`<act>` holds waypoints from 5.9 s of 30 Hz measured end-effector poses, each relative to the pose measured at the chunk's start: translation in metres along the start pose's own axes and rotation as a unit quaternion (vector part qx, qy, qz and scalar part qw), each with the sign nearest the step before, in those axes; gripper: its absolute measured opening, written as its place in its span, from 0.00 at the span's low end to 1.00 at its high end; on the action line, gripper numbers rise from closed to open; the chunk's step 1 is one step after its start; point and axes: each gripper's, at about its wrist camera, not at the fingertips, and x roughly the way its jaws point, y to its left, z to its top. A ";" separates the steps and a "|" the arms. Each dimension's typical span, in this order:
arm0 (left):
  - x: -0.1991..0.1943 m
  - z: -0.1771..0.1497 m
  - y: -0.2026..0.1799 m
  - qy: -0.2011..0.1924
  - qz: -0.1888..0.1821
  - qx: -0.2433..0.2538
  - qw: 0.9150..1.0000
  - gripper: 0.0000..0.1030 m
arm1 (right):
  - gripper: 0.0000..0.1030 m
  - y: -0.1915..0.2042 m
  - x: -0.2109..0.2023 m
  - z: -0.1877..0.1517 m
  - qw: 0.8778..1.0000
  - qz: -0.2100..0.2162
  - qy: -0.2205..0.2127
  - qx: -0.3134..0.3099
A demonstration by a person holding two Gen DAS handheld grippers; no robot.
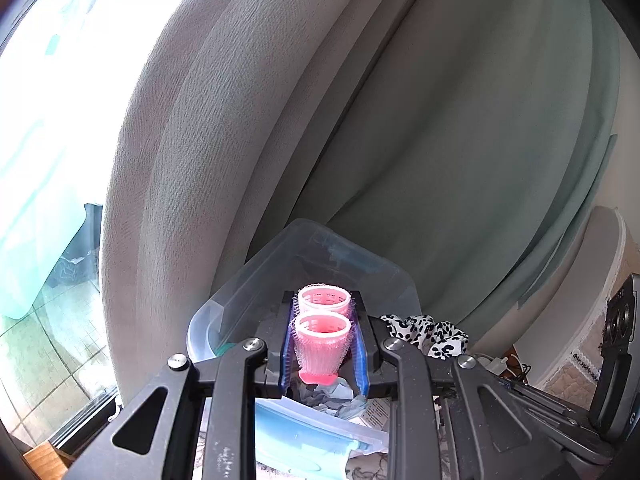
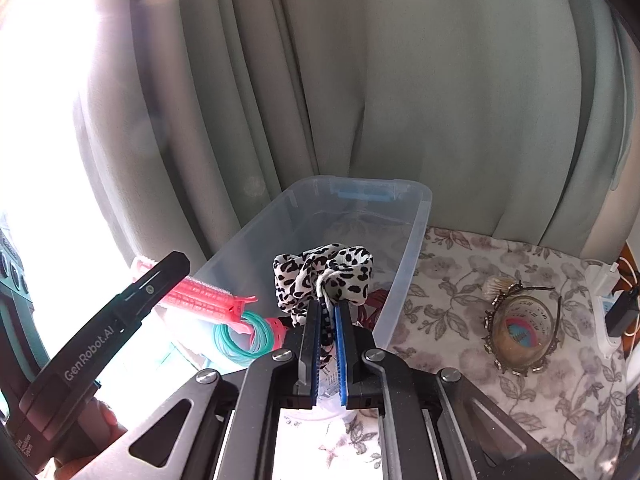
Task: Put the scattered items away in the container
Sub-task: 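Lift and carry the pink roller and leopard scrunchie over the clear box, then open both tools to drop the roller and scrunchie into the box, then move both open tools back toward the tape roll with the headband, then grasp the tape roll rim with the right tool and lift it off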
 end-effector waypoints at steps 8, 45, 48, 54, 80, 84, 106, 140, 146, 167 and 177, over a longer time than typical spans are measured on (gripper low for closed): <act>0.020 -0.007 0.010 0.023 0.014 -0.009 1.000 0.25 | 0.07 -0.004 0.031 -0.004 1.000 0.007 0.023 0.002; 0.026 -0.012 -0.044 0.048 0.015 0.008 0.999 0.42 | 0.47 -0.005 0.054 -0.008 0.999 0.024 0.026 -0.003; 0.023 -0.013 -0.049 0.049 0.016 0.003 0.999 0.46 | 0.49 -0.007 0.050 -0.006 1.000 0.021 0.020 0.005; 0.016 -0.012 -0.061 0.051 0.016 -0.003 0.999 0.47 | 0.49 -0.004 0.040 -0.003 1.000 0.021 0.015 0.008; -0.052 0.020 -0.066 0.002 -0.015 0.064 0.998 0.59 | 0.49 -0.011 -0.055 0.006 0.998 0.011 -0.055 0.019; -0.043 0.008 -0.084 -0.007 -0.025 0.076 0.997 0.59 | 0.49 -0.018 -0.075 0.005 0.997 0.011 -0.073 0.027; -0.043 -0.018 -0.198 0.002 -0.070 0.156 0.985 0.70 | 0.51 -0.120 -0.152 -0.019 0.982 -0.023 -0.133 0.132; 0.143 -0.130 -0.205 0.220 -0.008 0.191 0.956 0.70 | 0.52 -0.265 -0.015 -0.095 0.957 -0.060 0.037 0.282; 0.180 -0.148 -0.197 0.248 -0.008 0.186 0.951 0.70 | 0.52 -0.277 0.010 -0.096 0.956 -0.064 0.050 0.281; 0.226 -0.171 -0.184 0.282 -0.041 0.179 0.942 0.69 | 0.37 -0.302 0.087 -0.060 0.962 -0.090 0.078 0.246; 0.233 -0.176 -0.174 0.291 -0.040 0.171 0.940 0.69 | 0.11 -0.314 0.082 -0.072 0.958 -0.094 0.081 0.257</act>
